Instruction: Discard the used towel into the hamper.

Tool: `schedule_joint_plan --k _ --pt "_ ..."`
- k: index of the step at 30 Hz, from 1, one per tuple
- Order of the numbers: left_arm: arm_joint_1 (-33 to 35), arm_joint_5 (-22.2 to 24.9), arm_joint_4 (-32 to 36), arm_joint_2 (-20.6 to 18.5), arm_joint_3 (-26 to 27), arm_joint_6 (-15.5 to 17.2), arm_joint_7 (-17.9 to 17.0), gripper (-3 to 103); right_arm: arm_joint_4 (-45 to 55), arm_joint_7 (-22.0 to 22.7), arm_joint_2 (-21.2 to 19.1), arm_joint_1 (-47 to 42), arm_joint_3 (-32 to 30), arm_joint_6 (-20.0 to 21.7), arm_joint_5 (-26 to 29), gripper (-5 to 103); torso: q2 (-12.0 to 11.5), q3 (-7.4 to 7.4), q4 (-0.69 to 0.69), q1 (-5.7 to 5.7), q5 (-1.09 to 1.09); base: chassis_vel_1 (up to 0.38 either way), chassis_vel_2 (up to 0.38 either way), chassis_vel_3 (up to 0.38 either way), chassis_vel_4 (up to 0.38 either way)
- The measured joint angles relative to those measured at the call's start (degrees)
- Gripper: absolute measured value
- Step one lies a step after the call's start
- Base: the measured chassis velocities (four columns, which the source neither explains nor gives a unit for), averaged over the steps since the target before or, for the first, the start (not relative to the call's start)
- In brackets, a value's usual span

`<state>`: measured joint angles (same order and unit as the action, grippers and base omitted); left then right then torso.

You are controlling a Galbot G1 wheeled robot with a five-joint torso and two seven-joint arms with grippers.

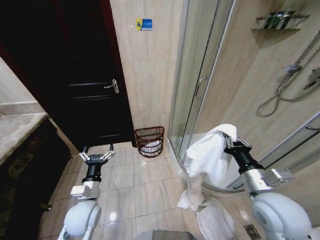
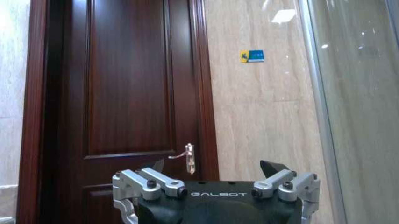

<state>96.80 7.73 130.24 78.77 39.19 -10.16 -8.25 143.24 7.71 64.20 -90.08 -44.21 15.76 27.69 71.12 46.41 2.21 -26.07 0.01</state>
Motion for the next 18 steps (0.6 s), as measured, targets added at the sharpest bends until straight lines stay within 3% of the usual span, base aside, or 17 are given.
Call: schedule_joint_plan --k 8,18 --pt "0.6 0.1 1.0 0.1 0.8 0.0 -0.1 100 0.0 -0.7 -0.1 -0.7 -0.1 0.0 0.2 4 0.0 0.0 0.03 0.0 -0.01 0.14 0.089 -0.111 -0.118" --pt "1.2 -0.2 1.2 0.4 1.0 -0.7 -0.1 100 0.0 -0.9 0.1 -0.6 0.2 -0.8 0.3 4 0.0 -0.01 0.04 0.02 -0.04 0.224 0.223 -0.234 -0.206"
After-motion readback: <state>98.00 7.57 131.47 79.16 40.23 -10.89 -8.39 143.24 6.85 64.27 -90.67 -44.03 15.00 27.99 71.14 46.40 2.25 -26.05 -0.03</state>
